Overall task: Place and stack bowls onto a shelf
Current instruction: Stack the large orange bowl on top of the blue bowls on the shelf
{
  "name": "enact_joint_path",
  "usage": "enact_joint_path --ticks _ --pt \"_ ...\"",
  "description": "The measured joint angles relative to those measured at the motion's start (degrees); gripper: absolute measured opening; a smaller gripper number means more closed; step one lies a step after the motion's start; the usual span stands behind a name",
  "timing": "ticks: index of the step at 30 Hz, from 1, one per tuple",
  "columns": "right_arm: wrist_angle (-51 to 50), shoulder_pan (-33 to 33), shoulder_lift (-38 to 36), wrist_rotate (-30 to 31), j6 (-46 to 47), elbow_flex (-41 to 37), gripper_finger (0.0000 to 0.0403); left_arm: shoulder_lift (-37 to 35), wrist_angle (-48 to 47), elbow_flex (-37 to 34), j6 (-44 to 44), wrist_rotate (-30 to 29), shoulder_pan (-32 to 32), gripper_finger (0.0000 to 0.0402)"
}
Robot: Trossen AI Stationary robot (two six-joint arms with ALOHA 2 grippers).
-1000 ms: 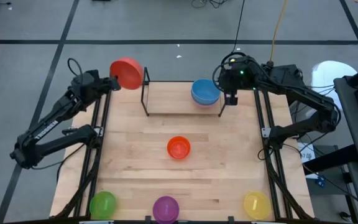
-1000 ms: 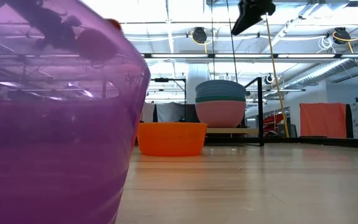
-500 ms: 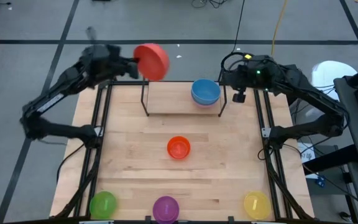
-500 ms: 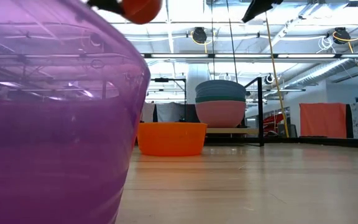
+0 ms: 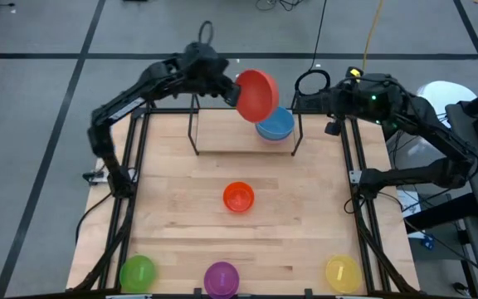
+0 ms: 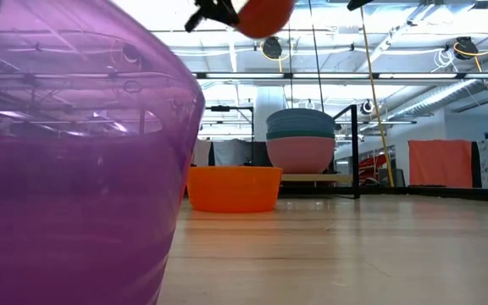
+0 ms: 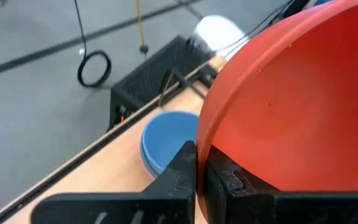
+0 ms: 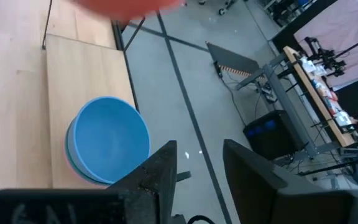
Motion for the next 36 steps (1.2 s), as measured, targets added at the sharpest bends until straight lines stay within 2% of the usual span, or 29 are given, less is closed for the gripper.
enact_joint_path --ticks 5,16,28,36 --pt "0.0 0.0 -1.3 0.0 1.6 0.0 0.0125 5.8 -1.0 3.8 0.1 0.0 0.1 0.0008" --pt "-0.9 0.0 -1.8 -0.2 3.0 0.0 0.0125 14.0 -0.1 4.0 0.2 2.5 1.9 0.0008" --pt "-0.9 0.0 -1.8 -0.3 2.7 0.0 0.0125 20.2 1.8 4.0 0.2 7.0 2.6 0.0008" --pt "-0.9 0.0 -1.8 -0.3 2.6 0.0 0.0125 23.0 -0.1 4.0 0.3 8.0 3.0 0.0008"
